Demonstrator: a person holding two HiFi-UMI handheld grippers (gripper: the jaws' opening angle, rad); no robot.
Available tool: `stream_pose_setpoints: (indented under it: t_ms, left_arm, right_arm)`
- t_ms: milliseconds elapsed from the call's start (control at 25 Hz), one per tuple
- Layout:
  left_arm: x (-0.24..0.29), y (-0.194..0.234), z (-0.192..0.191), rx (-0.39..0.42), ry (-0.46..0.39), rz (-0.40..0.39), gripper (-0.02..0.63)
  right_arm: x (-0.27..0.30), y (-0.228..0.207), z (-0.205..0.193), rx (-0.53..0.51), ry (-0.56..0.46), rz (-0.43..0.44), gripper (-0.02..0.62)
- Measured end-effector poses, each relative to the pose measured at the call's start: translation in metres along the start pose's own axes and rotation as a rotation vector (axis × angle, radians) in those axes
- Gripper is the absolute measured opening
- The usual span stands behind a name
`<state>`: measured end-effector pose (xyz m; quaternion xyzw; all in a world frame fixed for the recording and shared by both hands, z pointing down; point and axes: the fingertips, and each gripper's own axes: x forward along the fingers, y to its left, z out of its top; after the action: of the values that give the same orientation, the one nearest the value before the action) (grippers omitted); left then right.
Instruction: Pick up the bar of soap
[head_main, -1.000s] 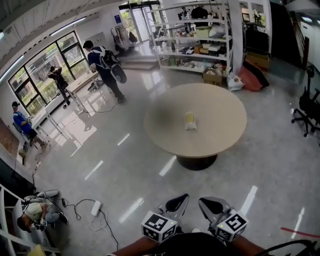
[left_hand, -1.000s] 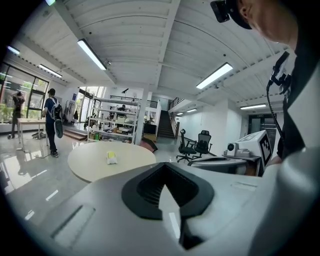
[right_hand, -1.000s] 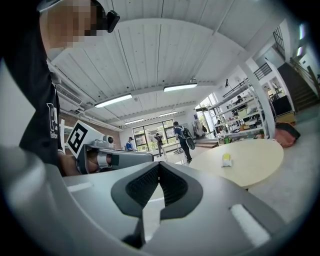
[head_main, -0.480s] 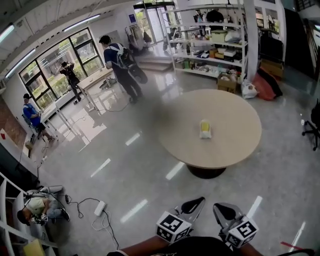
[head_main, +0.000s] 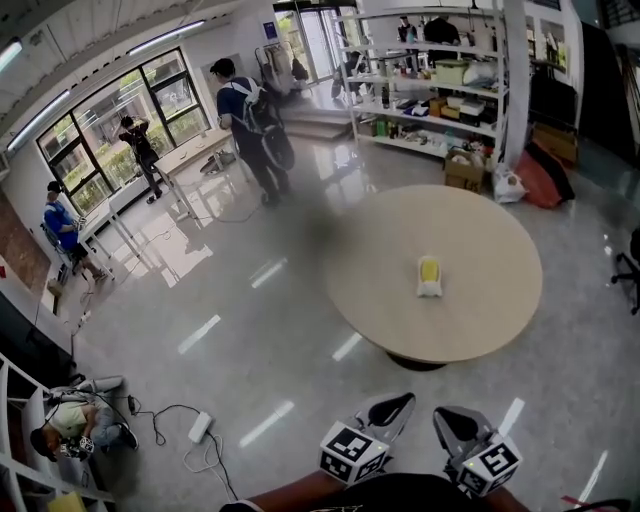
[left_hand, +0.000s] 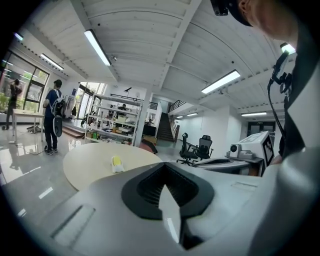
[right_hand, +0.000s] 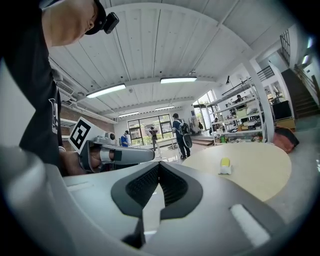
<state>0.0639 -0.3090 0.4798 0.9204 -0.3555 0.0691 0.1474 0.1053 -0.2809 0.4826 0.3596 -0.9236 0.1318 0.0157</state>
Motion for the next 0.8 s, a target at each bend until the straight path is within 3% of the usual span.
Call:
stream_pose_setpoints:
  t_ms: [240, 520, 800]
  left_arm:
    - [0.006, 0.057, 0.029, 0.003, -0.02, -0.011, 0.008]
    - [0.005, 0.137, 0.044, -0.014, -0.03, 0.015, 0.008]
    - [0.009, 0.197, 0.044, -0.002, -0.024, -0.021, 0.008]
  right_arm:
    - [0.06, -0.014, 0.022, -0.004, 0.005, -0.006, 0.005]
    - [0.133, -0.031, 0.033, -0.019, 0.044, -0.018, 0.005]
    - [0.196, -0.042, 0.036, -0.034, 0.053, -0.039, 0.005]
